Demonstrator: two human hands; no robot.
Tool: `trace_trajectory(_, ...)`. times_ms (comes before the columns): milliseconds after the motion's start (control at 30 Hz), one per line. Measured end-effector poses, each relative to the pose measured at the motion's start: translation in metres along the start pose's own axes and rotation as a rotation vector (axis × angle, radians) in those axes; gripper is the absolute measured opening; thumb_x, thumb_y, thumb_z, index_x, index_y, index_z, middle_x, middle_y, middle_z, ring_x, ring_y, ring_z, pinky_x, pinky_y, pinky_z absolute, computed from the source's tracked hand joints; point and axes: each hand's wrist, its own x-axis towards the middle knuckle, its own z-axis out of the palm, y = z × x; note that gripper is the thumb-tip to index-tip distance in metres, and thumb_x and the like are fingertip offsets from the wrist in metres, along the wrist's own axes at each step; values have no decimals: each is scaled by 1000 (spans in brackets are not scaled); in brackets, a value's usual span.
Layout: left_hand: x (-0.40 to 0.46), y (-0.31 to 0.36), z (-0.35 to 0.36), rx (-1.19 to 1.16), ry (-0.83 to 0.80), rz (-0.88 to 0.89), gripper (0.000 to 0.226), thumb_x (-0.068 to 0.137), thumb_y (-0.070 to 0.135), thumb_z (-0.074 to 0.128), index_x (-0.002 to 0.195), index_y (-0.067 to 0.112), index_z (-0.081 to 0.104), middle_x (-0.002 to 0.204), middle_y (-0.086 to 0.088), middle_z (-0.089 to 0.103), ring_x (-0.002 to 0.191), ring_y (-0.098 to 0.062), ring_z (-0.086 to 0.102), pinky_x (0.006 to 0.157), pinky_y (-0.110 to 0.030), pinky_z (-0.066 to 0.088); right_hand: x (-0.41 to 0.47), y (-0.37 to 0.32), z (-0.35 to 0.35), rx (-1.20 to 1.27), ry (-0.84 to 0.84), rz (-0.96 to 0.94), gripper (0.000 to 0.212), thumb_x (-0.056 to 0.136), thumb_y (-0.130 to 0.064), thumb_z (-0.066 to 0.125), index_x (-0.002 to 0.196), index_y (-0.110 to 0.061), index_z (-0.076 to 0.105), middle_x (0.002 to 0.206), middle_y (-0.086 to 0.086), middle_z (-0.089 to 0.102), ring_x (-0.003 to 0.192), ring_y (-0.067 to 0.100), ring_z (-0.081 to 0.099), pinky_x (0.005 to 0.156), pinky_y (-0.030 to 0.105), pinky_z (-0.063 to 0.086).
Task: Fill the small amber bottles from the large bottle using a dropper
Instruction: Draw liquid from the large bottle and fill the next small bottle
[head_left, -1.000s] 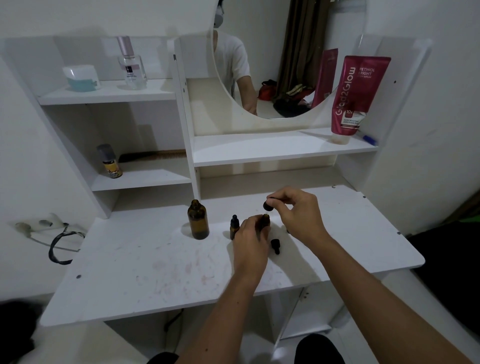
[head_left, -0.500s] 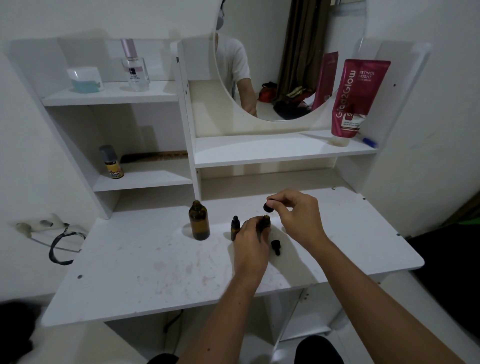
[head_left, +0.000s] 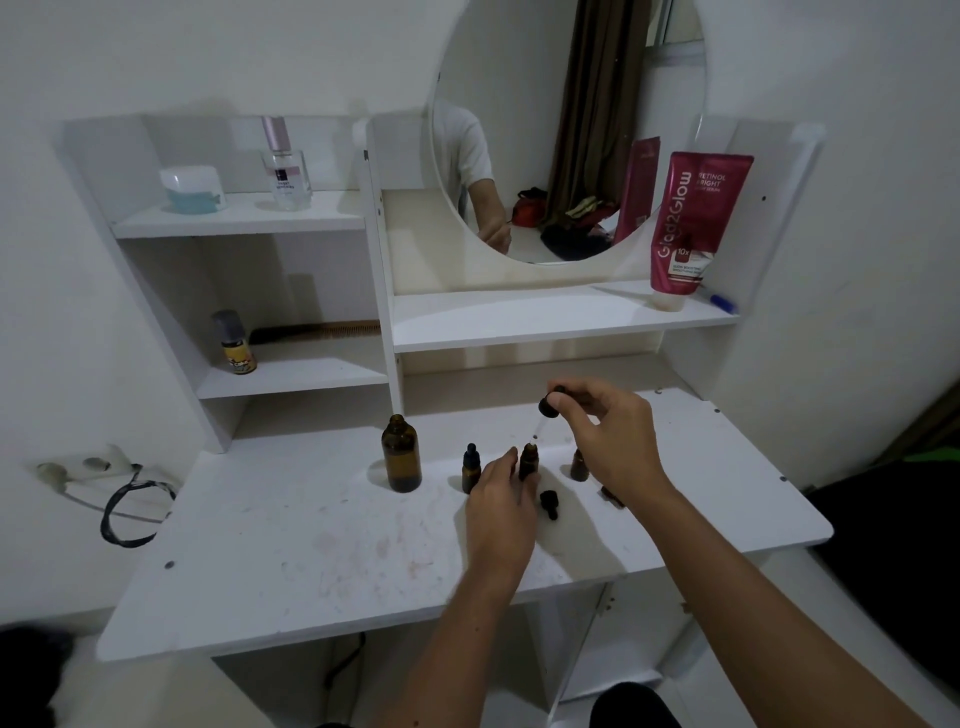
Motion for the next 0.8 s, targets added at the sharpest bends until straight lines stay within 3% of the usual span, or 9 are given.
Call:
trace_trajectory(100, -9, 1, -7, 12, 1, -13, 43, 101, 33, 61, 141, 17, 58, 138, 4, 63, 126, -12, 58, 109, -30, 45, 1, -12, -4, -6, 27, -21, 14, 96, -22, 74, 110, -21, 79, 92, -15, 79, 96, -4, 72, 71, 10, 56)
trace_trajectory(267, -28, -12, -33, -83, -54, -35, 48, 97, 38, 65, 142, 22, 58, 140, 8, 62, 127, -7, 57, 110, -30, 47, -2, -28, -1, 21, 23, -71, 16, 96, -20, 75, 111, -19, 79, 97, -12, 79, 96, 0, 73, 88, 7, 51)
trace_trajectory(533, -24, -43, -107, -124, 48, -76, 41, 85, 31, 81, 123, 28, 64, 104, 14, 69, 91, -3, 66, 76, -8, 52, -3, -53, 36, 121, -53, -94, 16, 95, -17, 76, 110, -19, 79, 99, -9, 80, 98, 4, 75, 94, 19, 56)
trace_trajectory(667, -9, -59, -131, -116, 139, -108, 49, 79, 33, 86, 120, 30, 57, 109, 13, 65, 94, -5, 63, 78, -14, 53, 4, -66, 59, 132, -86, -149, 17, 96, -17, 75, 112, -16, 79, 102, -8, 80, 101, 7, 74, 97, 25, 57)
trace_trajectory(800, 9, -64, -136, -144, 160, -134, 67, 78, 31, 88, 134, 22, 53, 123, 10, 59, 105, -9, 60, 84, -11, 47, 11, -76, 77, 179, -83, -154, 16, 96, -16, 75, 111, -17, 79, 103, -11, 79, 101, 5, 74, 96, 23, 57)
